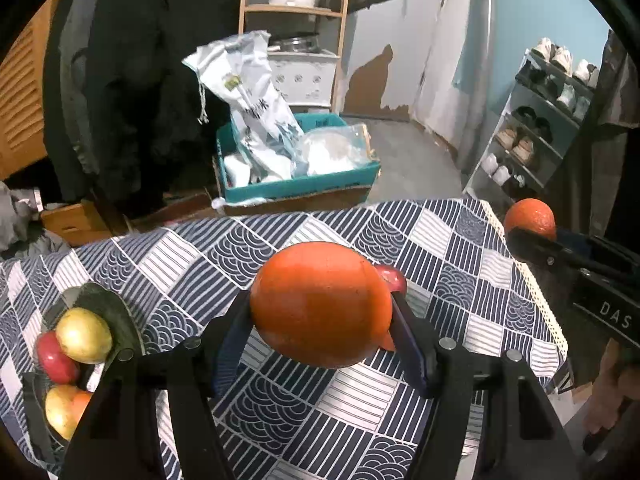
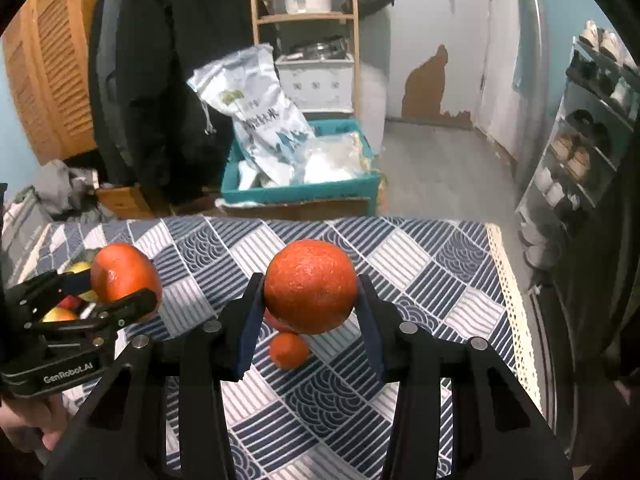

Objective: Organize fruits
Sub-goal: 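Lift both oranges and carry them toward the glass bowl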

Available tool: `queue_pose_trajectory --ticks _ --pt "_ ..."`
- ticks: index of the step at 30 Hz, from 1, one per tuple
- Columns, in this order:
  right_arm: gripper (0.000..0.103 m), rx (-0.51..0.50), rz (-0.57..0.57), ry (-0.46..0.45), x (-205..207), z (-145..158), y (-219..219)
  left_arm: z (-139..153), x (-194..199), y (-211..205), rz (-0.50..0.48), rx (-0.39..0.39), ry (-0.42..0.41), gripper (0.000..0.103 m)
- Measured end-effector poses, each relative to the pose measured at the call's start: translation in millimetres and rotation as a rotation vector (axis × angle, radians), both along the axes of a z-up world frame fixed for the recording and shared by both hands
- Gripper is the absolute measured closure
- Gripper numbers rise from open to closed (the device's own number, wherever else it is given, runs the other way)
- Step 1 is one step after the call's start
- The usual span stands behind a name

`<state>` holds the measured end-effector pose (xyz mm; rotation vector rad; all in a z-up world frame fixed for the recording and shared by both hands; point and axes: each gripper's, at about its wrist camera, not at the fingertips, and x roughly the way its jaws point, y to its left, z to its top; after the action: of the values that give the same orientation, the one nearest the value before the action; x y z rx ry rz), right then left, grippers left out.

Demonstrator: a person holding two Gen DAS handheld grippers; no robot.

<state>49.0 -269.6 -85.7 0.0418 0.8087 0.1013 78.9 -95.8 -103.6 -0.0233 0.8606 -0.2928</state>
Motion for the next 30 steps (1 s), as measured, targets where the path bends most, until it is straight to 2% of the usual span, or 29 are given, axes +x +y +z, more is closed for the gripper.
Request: queue_pose_trajectory --ticks 15,30 --pt "0.059 0.022 0.062 -0.082 -16.5 36.3 19.6 41.2 -20.6 33.5 0.047 -0.037 -0.065 0.035" --pt "0.059 0.033 0.157 -0.082 -12.8 40.5 66.2 47.9 -27.7 67.8 0.101 -0.06 -0.073 0.035"
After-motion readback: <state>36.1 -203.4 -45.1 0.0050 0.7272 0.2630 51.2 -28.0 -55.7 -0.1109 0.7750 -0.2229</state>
